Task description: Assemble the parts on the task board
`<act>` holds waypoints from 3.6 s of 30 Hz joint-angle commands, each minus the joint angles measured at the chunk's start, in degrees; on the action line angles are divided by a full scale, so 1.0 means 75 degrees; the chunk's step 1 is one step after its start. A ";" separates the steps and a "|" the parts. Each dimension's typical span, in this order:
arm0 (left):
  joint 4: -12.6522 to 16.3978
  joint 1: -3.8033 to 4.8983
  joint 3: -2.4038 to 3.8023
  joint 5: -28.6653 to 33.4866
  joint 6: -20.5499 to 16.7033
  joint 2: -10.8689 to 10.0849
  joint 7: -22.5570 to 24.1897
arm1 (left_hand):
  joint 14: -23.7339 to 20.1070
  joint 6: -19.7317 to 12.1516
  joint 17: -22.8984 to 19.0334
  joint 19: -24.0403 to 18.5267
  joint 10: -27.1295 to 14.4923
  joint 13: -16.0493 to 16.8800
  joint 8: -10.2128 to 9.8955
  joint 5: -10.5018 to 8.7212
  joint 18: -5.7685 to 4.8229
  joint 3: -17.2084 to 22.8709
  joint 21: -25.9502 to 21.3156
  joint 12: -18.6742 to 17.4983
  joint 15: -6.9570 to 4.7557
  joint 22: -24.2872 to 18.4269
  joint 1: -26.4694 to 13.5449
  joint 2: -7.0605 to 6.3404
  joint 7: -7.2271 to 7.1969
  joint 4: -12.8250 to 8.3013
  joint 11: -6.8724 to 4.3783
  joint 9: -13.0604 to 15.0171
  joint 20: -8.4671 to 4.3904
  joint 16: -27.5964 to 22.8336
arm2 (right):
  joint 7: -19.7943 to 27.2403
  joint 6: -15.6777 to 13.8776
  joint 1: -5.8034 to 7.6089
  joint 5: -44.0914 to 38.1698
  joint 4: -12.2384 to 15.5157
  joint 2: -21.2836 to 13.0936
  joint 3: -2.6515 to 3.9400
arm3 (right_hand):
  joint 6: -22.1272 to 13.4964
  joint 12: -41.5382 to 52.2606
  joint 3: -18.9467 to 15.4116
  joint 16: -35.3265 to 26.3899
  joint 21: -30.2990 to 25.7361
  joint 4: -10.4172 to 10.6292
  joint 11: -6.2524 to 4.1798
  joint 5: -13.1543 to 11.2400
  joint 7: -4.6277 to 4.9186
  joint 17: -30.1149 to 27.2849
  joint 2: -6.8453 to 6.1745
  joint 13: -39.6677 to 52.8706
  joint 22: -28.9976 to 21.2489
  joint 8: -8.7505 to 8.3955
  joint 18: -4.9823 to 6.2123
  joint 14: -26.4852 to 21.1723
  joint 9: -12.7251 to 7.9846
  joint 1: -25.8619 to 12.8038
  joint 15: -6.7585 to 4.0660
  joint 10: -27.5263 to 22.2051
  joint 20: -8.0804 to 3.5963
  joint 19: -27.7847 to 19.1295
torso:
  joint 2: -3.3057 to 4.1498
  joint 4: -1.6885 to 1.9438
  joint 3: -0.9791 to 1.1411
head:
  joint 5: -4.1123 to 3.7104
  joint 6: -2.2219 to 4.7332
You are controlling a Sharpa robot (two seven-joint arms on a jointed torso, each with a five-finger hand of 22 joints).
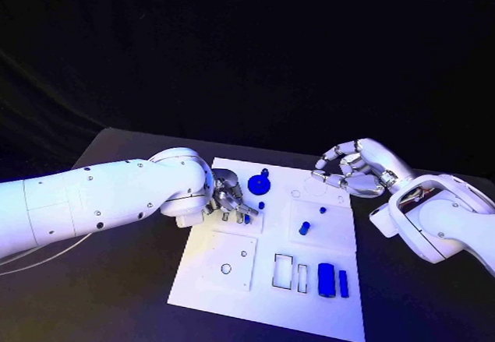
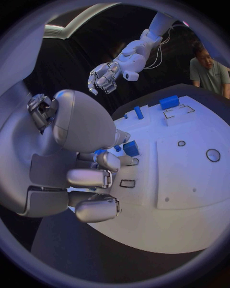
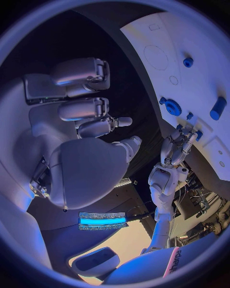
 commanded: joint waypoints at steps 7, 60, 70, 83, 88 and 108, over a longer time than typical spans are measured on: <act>0.0012 0.0012 0.0003 0.0122 0.0087 0.0012 0.0043 | 0.0591 -0.0058 0.1345 0.0022 0.0024 0.0041 0.0072 0.0118 -0.0043 0.0066 0.0045 0.0020 -0.0094 0.0030 0.0251 0.0089 -0.0073 0.0011 -0.0082 0.0091 -0.0019 0.0052 | -0.0012 0.0087 -0.0024 -0.0064 -0.0020 0.0035 -0.0003 | -0.0061 -0.0045 -0.0026 -0.0050 -0.0057 -0.0014 -0.0048 0.0037 0.0003 0.1521 0.0003 0.0493 0.1630 0.0050 0.0111 0.0693 0.0015 -0.0042 -0.0058 -0.0012 -0.0039 0.0405 | 0.0002 0.0002 0.0004 | 0.0009 -0.0005; 0.0342 0.0007 0.0011 0.0782 -0.0230 -0.0291 0.0269 | 0.0620 -0.0133 0.1466 0.0005 0.0024 -0.0045 -0.0186 0.0071 -0.0049 0.8835 0.0100 -0.0319 -0.0078 0.0199 -0.0124 -0.2444 0.0014 -0.1184 -0.0052 0.1183 -0.0067 0.0096 | 0.0076 -0.0007 -0.0093 -0.0064 -0.0026 0.0032 -0.0005 | -0.0077 -0.0027 -0.0003 -0.0052 -0.0058 -0.0020 -0.0055 0.0102 -0.0004 0.1522 0.0009 0.0513 0.1631 0.0077 0.0111 0.0693 0.0051 -0.0027 -0.0064 0.0009 -0.0044 0.0406 | 0.0006 0.0007 0.0007 | 0.0003 -0.0024; 0.0615 0.0007 0.0033 -0.0220 -0.0374 -0.0433 0.0465 | 0.0656 -0.0096 0.1562 0.0070 0.0104 0.0031 -0.0166 0.0059 -0.0066 0.8910 0.0139 -0.0252 -0.0087 0.0285 -0.0168 -0.2506 0.0005 -0.1310 -0.0062 0.1236 -0.0075 0.0171 | 0.0089 -0.0034 -0.0095 -0.0064 -0.0026 0.0023 -0.0005 | -0.0090 -0.0038 0.0002 -0.0056 -0.0072 -0.0007 -0.0053 0.0121 0.0000 0.1513 0.0021 0.0502 0.1623 0.0084 0.0115 0.0692 0.0064 -0.0051 -0.0066 0.0002 -0.0046 0.0398 | 0.0011 0.0004 0.0011 | 0.0000 -0.0022; 0.0501 0.0005 0.0033 -0.1191 -0.0118 -0.0215 0.0194 | 0.0681 -0.0034 0.1627 0.0224 0.0233 0.0176 -0.0137 0.0071 -0.0108 0.8965 0.0219 -0.0125 -0.0104 0.0479 -0.0225 -0.2577 -0.0018 -0.1374 -0.0083 0.1284 -0.0084 0.0223 | 0.0101 -0.0052 -0.0103 -0.0064 -0.0034 0.0036 -0.0005 | -0.0094 -0.0033 0.0003 -0.0056 -0.0078 -0.0003 -0.0052 0.0129 0.0000 0.1513 0.0027 0.0507 0.1620 0.0087 0.0116 0.0691 0.0070 -0.0066 -0.0065 0.0007 -0.0047 0.0394 | 0.0018 0.0002 0.0002 | 0.0018 -0.0057; 0.0402 0.0004 0.0032 -0.1316 0.0074 -0.0139 0.0083 | 0.0690 -0.0016 0.1650 0.0249 0.0258 0.0197 -0.0128 0.0088 -0.0115 0.8987 0.0233 -0.0106 -0.0112 0.0510 -0.0241 -0.2598 -0.0027 -0.1395 -0.0092 0.1301 -0.0088 0.0241 | 0.0100 -0.0056 -0.0105 -0.0064 -0.0035 0.0040 -0.0005 | -0.0099 -0.0038 0.0005 -0.0056 -0.0081 0.0000 -0.0051 0.0138 0.0001 0.1513 0.0035 0.0502 0.1618 0.0091 0.0117 0.0692 0.0077 -0.0084 -0.0066 0.0004 -0.0047 0.0393 | 0.0016 -0.0008 0.0004 | 0.0025 -0.0064; 0.0184 0.0002 0.0027 -0.1266 0.0556 -0.0029 -0.0131 | 0.0696 0.0028 0.1668 0.0264 0.0293 0.0217 -0.0092 0.0093 -0.0119 0.9007 0.0243 -0.0088 -0.0123 0.0530 -0.0311 -0.2634 -0.0050 -0.1400 -0.0108 0.1348 -0.0094 0.0255 | 0.0105 -0.0060 -0.0115 -0.0064 -0.0037 0.0047 -0.0005 | -0.0099 -0.0038 0.0005 -0.0056 -0.0081 0.0000 -0.0051 0.0138 0.0001 0.1513 0.0035 0.0502 0.1618 0.0091 0.0117 0.0692 0.0077 -0.0084 -0.0066 0.0004 -0.0047 0.0393 | 0.0009 0.0006 0.0002 | 0.0018 -0.0118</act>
